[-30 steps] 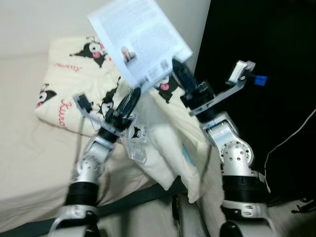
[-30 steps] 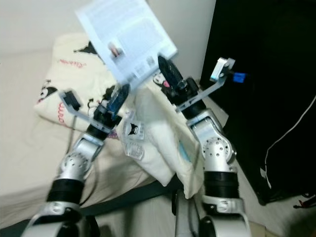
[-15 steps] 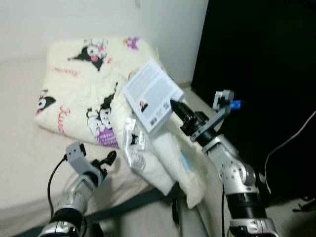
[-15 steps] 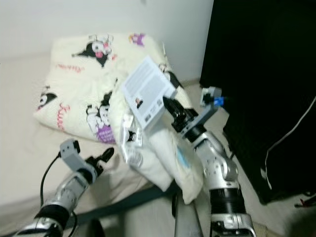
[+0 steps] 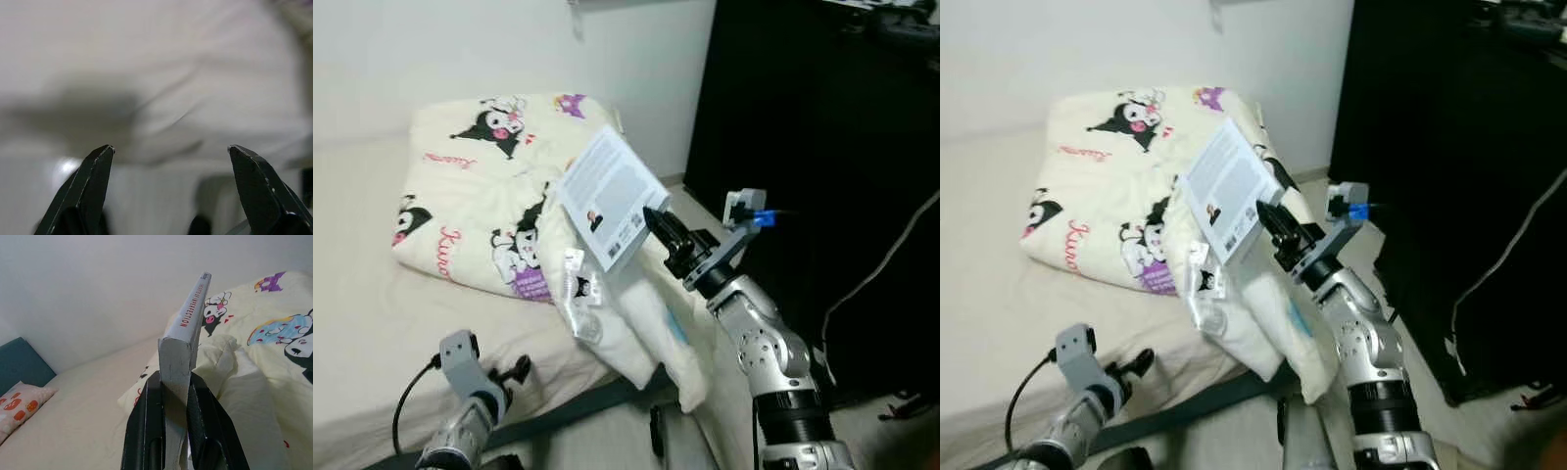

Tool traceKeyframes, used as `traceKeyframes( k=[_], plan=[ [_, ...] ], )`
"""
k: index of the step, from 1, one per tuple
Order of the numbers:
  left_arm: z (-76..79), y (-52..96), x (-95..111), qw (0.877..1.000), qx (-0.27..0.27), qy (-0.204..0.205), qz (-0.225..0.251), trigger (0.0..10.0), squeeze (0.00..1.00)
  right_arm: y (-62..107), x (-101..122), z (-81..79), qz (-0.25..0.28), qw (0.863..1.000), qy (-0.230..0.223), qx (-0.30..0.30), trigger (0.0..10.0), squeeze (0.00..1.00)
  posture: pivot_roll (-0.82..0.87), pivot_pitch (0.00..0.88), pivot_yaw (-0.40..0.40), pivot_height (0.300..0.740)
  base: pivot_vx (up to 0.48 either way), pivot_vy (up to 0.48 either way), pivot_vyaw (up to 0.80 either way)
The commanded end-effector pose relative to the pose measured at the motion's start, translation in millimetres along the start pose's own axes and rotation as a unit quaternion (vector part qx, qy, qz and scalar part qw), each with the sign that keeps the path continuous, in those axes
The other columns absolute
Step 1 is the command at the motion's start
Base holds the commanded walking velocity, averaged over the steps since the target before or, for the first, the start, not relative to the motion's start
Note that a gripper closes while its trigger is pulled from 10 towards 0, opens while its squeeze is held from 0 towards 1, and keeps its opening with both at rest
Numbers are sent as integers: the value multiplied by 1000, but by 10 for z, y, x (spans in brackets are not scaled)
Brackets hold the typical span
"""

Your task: Clean up the room

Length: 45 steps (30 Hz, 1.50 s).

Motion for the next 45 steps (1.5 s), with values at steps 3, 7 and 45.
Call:
traceKeyframes(
  k=[3,7,45],
  plan=[
    [-258,159,-432,997,42,-15,-70,10000,0,-12,28,-57,18,1000,10,15,0,0,-165,121,34,648,0,0,0],
    [-365,281,-707,992,64,-19,-110,10000,0,-19,-48,-60,9,1000,11,15,0,0,-166,115,32,663,0,0,0],
    [82,193,-828,991,15,-51,-126,10000,0,664,-1980,192,-352,887,295,54,10000,0,-159,76,3,740,0,0,272]
  ],
)
Point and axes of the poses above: a point about 5 cm out from each wrist's last joint towards the gripper, its own y axis pointing back from the gripper into the wrist, its own x axis along the axis of the wrist's last joint, z = x × y, the point moved 6 cm from there along -y, pointing out of the wrist towards the gripper, and after that the axes turned 6 degrees about -y, right-handed, at the moved point
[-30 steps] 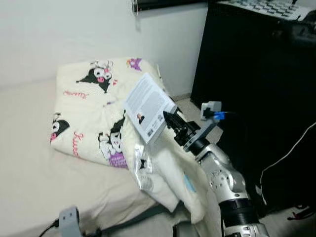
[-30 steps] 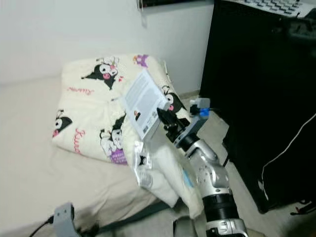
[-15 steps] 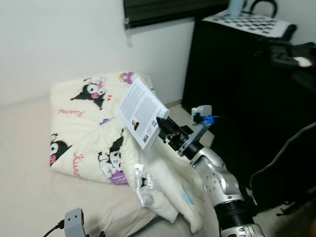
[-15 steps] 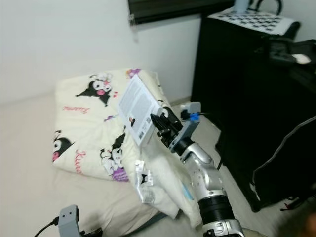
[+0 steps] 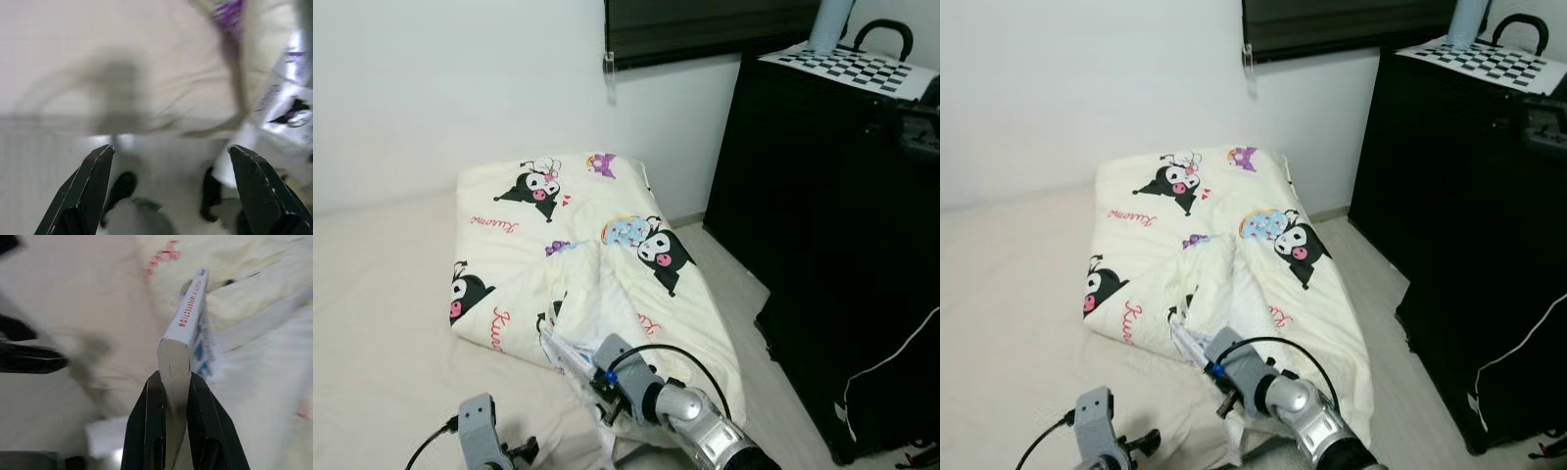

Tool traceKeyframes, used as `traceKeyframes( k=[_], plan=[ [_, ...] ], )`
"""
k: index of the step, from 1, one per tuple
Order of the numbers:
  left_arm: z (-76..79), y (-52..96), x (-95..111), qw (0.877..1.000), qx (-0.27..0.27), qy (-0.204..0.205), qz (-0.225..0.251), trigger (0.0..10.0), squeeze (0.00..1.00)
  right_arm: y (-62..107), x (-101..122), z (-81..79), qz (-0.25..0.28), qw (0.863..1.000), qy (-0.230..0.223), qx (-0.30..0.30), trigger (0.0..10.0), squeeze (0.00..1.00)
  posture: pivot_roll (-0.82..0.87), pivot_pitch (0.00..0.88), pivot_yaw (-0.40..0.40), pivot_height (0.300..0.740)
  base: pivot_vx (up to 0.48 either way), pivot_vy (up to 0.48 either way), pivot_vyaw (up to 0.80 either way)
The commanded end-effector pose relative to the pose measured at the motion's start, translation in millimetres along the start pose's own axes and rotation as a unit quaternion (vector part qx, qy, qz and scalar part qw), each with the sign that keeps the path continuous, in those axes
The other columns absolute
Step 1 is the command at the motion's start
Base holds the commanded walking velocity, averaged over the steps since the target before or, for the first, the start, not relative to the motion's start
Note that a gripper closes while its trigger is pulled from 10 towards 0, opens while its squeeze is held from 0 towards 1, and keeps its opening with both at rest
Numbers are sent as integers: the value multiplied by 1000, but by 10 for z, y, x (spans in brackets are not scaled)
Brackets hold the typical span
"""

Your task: Clean up the room

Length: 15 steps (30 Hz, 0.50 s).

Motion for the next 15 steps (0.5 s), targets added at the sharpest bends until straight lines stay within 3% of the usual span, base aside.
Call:
traceKeyframes(
  k=[1,3,7,9,12,15],
  plan=[
    [-89,36,-124,1000,12,3,-14,10000,0,-40,168,-52,43,999,9,3,10000,0,-156,76,2,740,0,0,606],
    [-106,39,-120,1000,15,6,-13,10000,0,-38,254,-34,62,998,11,-3,10000,0,-157,77,2,740,0,0,600],
    [-182,59,-148,1000,22,7,-17,10000,0,-18,729,38,146,989,31,-15,10000,0,-170,75,10,740,0,0,598],
    [-201,66,-165,999,25,7,-20,10000,0,-13,842,41,166,985,36,-14,10000,0,-169,74,10,740,0,0,600],
    [-226,73,-187,999,31,10,-23,10000,0,0,1109,-15,209,977,41,11,10000,0,-161,73,9,740,0,0,594],
    [-229,73,-185,999,33,10,-23,10000,0,-7,1164,-106,220,974,35,42,10000,0,-157,73,8,740,0,0,596]
  ],
)
Point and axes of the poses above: a point about 5 cm out from each wrist's last joint towards the gripper, its own y axis pointing back from the gripper into the wrist, its own x axis along the axis of the wrist's last joint, z = x × y, the point moved 6 cm from there along -y, pointing out of the wrist towards the gripper, and after that the axes turned 6 degrees about -y, right-handed, at the moved point
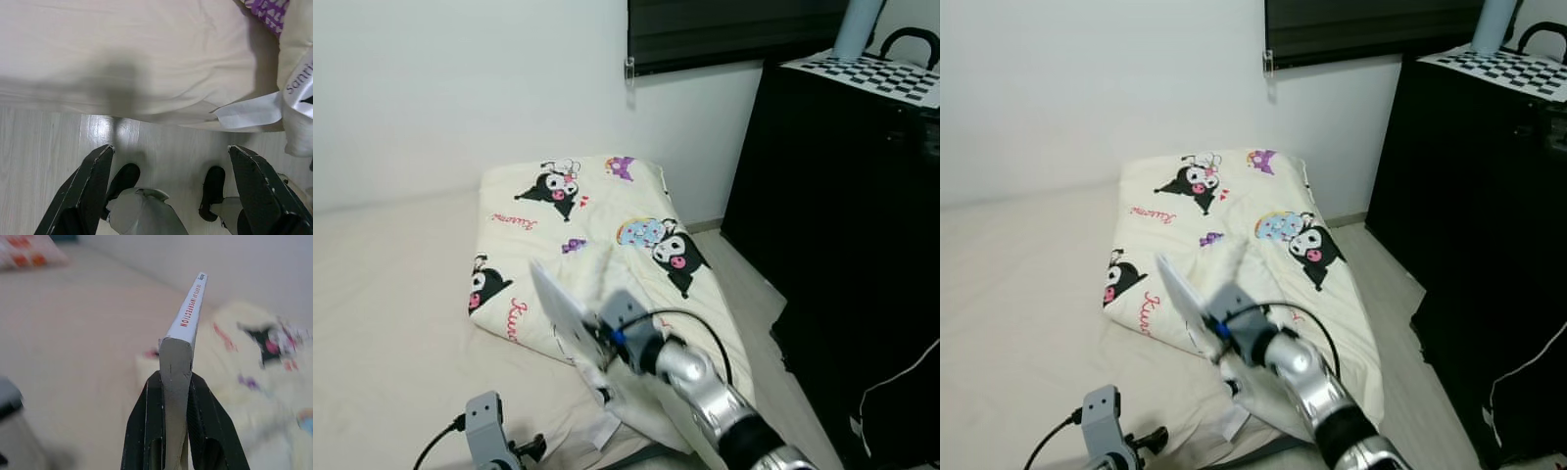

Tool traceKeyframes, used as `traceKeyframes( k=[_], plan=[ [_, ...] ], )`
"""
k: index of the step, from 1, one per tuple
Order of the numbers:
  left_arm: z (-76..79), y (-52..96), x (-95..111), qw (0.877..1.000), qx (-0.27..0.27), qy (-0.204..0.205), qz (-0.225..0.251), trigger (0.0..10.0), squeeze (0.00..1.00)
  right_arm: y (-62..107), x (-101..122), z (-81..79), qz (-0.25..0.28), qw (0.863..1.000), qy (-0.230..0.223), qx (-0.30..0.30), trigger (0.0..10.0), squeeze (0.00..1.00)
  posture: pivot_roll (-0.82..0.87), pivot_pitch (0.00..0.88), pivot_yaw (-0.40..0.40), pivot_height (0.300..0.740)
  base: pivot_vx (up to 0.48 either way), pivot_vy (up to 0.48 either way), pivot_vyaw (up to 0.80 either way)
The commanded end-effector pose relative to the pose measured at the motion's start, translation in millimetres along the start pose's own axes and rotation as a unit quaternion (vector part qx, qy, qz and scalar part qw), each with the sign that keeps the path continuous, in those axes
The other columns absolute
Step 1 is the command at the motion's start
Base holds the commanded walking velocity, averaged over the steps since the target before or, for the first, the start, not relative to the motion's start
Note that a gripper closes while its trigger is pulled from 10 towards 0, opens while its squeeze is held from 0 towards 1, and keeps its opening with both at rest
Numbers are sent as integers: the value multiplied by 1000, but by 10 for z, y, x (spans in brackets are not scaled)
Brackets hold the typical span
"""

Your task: Clean up the room

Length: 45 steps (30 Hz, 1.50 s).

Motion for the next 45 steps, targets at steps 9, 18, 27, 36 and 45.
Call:
traceKeyframes(
  k=[9,18,27,36,45],
  plan=[
    [-135,26,-41,1000,16,-5,-9,10000,0,1,-30,-210,4,999,-17,50,10000,0,-167,74,13,740,0,0,572],
    [-131,25,-25,1000,9,-23,-10,10000,0,61,-189,-162,-27,999,-4,45,10000,0,-164,75,11,740,0,-213,568],
    [-140,19,-11,1000,18,-8,-10,10000,0,86,-243,-173,-37,998,-2,47,10000,0,-167,79,9,740,0,-263,569],
    [-210,32,-19,999,33,1,-8,10000,0,108,-274,-156,-41,998,0,43,10000,0,-170,77,8,740,0,-362,569],
    [-180,28,-9,1000,21,-11,-9,10000,0,112,-304,-166,-46,998,-1,43,10000,0,-171,78,12,740,0,-103,570]
  ],
)
Point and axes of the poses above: a point about 5 cm out from each wrist's last joint towards the gripper, its own y axis pointing back from the gripper into the wrist, its own x axis along the axis of the wrist's last joint, z = x × y, the point moved 6 cm from there along -y, pointing out of the wrist towards the gripper, and after that the axes turned 6 degrees about -y, right-handed, at the moved point
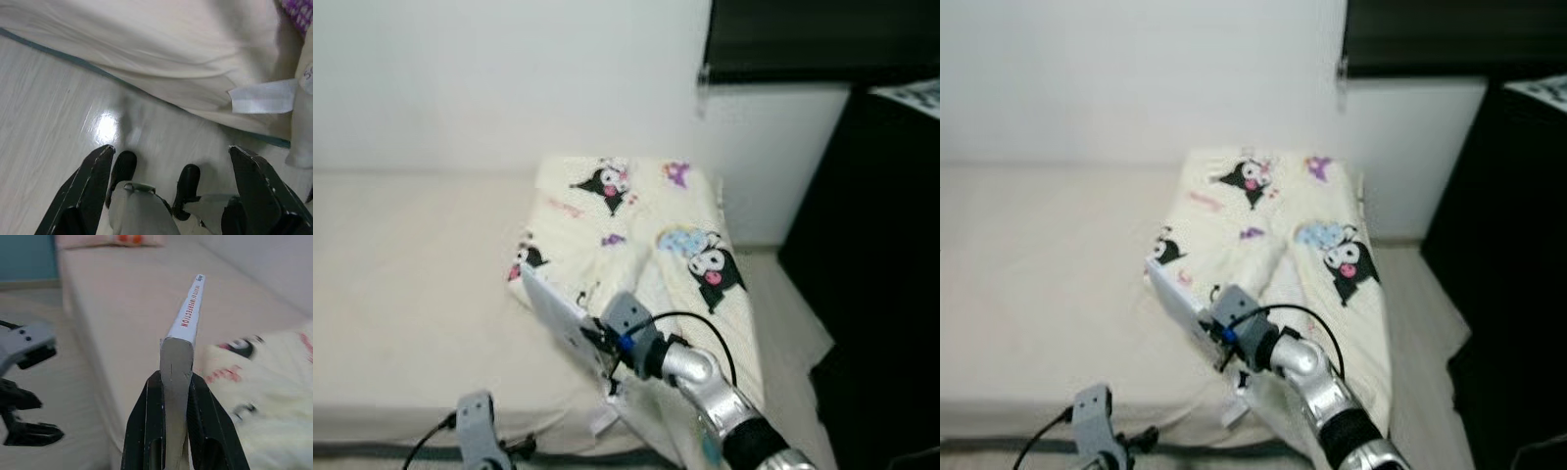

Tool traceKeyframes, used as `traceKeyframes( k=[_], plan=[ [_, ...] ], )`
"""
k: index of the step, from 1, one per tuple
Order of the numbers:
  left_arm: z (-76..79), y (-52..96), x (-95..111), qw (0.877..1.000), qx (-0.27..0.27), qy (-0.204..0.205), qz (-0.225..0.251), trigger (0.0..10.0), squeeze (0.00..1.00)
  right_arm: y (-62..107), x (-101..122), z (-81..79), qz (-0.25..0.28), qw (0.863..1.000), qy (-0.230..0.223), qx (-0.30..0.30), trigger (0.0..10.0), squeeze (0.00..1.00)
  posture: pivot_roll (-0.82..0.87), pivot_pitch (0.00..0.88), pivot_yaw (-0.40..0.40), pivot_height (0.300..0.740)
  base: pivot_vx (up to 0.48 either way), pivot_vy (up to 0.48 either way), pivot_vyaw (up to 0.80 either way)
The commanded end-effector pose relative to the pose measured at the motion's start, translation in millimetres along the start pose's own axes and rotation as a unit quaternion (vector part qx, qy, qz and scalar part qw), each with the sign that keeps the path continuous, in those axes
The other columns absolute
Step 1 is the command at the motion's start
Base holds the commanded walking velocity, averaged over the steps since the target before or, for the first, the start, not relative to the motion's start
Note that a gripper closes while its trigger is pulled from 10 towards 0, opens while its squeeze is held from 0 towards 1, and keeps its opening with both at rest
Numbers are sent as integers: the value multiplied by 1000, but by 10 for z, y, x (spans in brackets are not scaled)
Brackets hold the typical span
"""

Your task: Clean up the room

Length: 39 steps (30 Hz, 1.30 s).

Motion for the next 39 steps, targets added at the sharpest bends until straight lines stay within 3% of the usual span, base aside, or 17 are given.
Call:
traceKeyframes(
  k=[1,14,39],
  plan=[
    [-57,17,-69,1000,8,16,-10,10000,0,-27,46,-33,12,1000,6,5,10000,0,-171,78,12,740,0,0,569],
    [-66,16,-48,1000,12,8,-5,10000,0,0,-21,-60,3,1000,5,8,10000,0,-173,88,14,740,43,0,569],
    [-61,21,-108,1000,15,4,-17,10000,0,0,-43,-98,-6,1000,17,24,10000,0,-177,87,10,740,438,0,568]
  ],
)
Point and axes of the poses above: a point about 5 cm out from each wrist's last joint towards the gripper, its own y axis pointing back from the gripper into the wrist, its own x axis along the axis of the wrist's last joint, z = x × y, the point moved 6 cm from there along -y, pointing out of the wrist towards the gripper, and after that the axes turned 6 degrees about -y, right-handed, at the moved point
